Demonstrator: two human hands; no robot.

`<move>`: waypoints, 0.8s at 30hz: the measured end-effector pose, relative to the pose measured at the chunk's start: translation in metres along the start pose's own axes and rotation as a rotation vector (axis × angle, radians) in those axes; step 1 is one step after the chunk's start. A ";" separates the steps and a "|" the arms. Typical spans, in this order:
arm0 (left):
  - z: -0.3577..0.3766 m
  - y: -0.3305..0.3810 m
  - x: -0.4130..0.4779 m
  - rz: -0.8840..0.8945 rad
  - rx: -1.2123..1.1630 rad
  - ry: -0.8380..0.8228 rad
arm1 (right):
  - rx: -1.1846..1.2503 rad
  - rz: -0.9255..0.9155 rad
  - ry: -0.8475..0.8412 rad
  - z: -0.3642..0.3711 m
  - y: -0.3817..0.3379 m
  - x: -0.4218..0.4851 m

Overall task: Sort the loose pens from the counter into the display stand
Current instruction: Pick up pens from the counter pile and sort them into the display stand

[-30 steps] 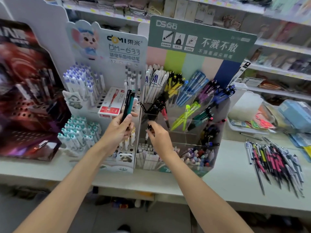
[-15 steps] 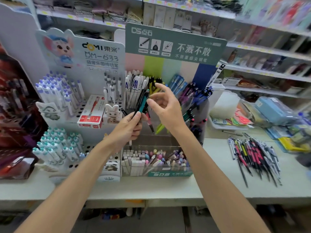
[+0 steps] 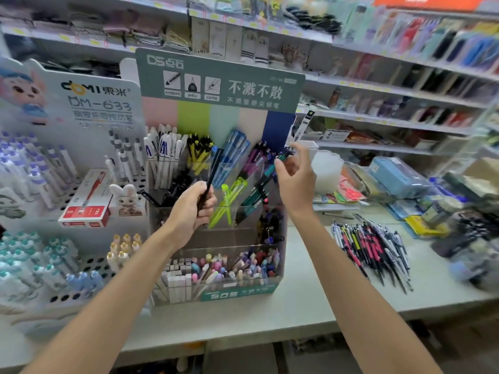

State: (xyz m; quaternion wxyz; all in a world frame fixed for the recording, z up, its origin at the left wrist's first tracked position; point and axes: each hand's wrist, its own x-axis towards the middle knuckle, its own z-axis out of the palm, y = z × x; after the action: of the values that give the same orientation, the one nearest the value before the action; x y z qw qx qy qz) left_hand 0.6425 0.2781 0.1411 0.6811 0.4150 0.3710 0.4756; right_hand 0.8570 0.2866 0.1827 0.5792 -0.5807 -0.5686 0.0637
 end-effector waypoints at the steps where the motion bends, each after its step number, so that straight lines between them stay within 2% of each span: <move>1: 0.001 -0.002 0.001 0.037 0.015 0.006 | -0.024 0.012 -0.041 0.003 0.007 -0.002; 6: 0.004 -0.007 -0.002 0.120 0.037 0.084 | -0.139 -0.019 -0.331 0.027 0.036 -0.012; 8: 0.001 -0.008 -0.003 0.124 0.056 0.128 | -0.286 -0.085 -0.447 0.031 0.043 -0.015; 10: -0.001 -0.007 -0.006 0.134 0.093 0.167 | -0.347 -0.192 -0.415 0.031 0.045 -0.014; 13: -0.001 -0.005 -0.007 0.169 0.159 0.220 | -0.105 -0.192 -0.324 0.028 0.017 -0.009; 16: 0.000 0.001 -0.009 0.192 0.208 0.235 | 0.186 -0.105 -0.518 0.038 -0.027 -0.004; 19: -0.006 0.011 -0.014 0.199 0.210 0.241 | 0.216 -0.153 -0.685 0.060 -0.052 -0.007; 21: -0.018 0.018 -0.020 0.217 0.264 0.265 | 0.268 -0.158 -0.653 0.073 -0.062 -0.007; 24: -0.047 0.028 -0.031 0.291 0.312 0.398 | 0.383 -0.133 -0.377 0.082 -0.071 0.000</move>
State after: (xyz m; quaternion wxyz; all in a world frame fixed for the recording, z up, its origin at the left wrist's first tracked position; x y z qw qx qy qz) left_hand 0.5824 0.2639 0.1527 0.4474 0.4622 0.5027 0.5775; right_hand 0.7551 0.3131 0.2090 0.5654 -0.4000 -0.6807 0.2387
